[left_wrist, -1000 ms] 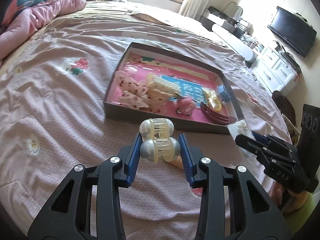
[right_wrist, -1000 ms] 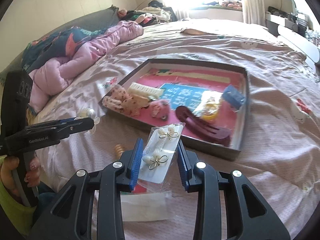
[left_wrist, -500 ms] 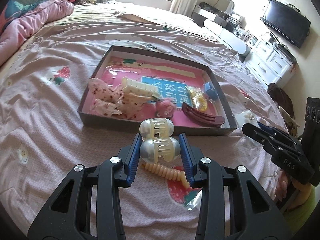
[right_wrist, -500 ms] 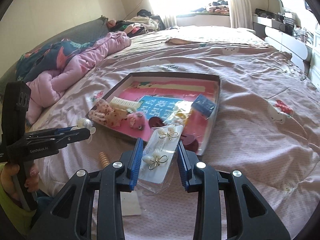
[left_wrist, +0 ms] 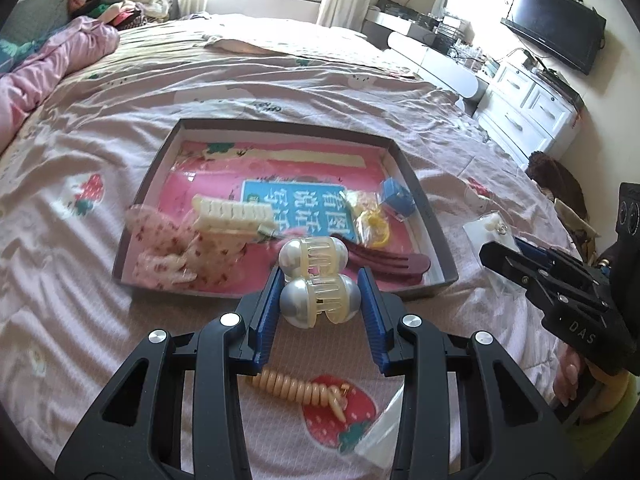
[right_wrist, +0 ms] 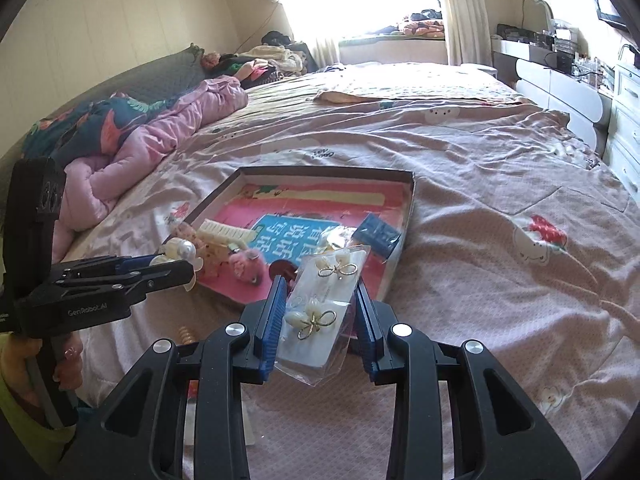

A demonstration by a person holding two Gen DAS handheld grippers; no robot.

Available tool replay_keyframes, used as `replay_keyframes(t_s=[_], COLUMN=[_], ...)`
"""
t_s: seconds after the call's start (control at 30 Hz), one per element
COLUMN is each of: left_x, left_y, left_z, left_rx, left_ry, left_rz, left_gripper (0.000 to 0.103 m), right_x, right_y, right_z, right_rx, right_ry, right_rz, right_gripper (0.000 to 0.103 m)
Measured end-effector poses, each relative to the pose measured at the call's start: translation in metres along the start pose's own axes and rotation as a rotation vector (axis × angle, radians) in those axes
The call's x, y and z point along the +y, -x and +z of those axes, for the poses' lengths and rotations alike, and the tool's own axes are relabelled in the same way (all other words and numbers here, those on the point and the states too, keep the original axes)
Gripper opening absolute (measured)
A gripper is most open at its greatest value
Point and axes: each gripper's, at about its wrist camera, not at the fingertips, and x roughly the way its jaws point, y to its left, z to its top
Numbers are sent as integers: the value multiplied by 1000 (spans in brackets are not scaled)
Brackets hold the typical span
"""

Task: Organize jewelry
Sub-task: 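Carry the pearl clip in the left tool and the earring card in the right tool over the tray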

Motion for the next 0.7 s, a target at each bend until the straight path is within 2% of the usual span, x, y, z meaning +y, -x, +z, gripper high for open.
replay_keyframes(t_s=[0.7], left_x=[9], left_y=[-30], left_z=[31], left_rx=[-2], left_ry=[-9], left_rz=[6], left_gripper=[30], right_x=[-8], right_y=[-20], right_z=[28], right_rx=[-32], right_ry=[-5], right_rz=[-42], right_gripper=[32])
